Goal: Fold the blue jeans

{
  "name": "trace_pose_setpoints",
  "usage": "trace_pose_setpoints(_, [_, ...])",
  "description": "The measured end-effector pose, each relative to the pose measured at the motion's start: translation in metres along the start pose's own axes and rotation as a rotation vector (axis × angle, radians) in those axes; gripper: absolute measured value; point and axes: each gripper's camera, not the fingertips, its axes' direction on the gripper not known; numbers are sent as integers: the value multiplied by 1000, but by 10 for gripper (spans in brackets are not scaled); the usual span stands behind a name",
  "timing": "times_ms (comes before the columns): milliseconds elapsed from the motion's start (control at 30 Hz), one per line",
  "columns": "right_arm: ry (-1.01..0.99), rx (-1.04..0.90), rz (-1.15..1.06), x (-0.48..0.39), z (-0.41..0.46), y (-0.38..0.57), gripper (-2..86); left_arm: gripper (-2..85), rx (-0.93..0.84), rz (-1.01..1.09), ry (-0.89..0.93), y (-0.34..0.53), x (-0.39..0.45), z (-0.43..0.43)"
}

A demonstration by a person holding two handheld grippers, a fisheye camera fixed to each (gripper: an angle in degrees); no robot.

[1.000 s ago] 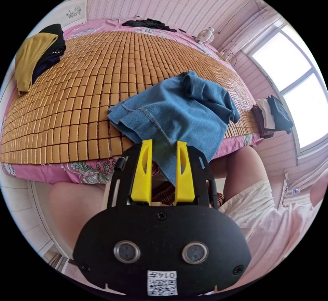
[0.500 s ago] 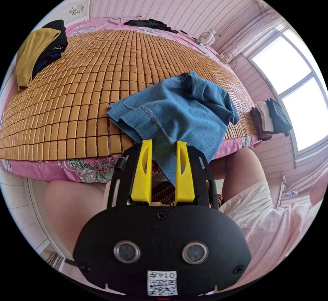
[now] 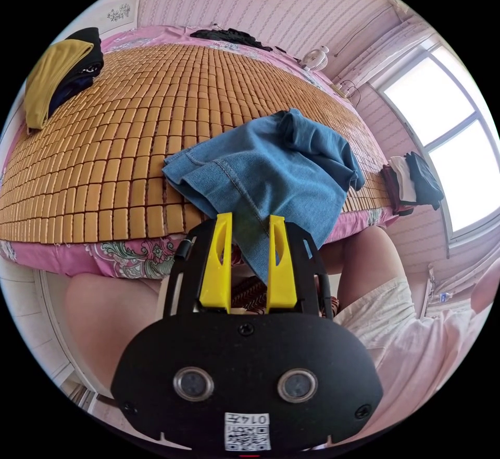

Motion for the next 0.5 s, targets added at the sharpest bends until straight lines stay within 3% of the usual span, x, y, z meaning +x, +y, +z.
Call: trace_pose_setpoints(500, [12,-14,2,15,40,1,-4,117,-3,10,-23,0,-5,-5])
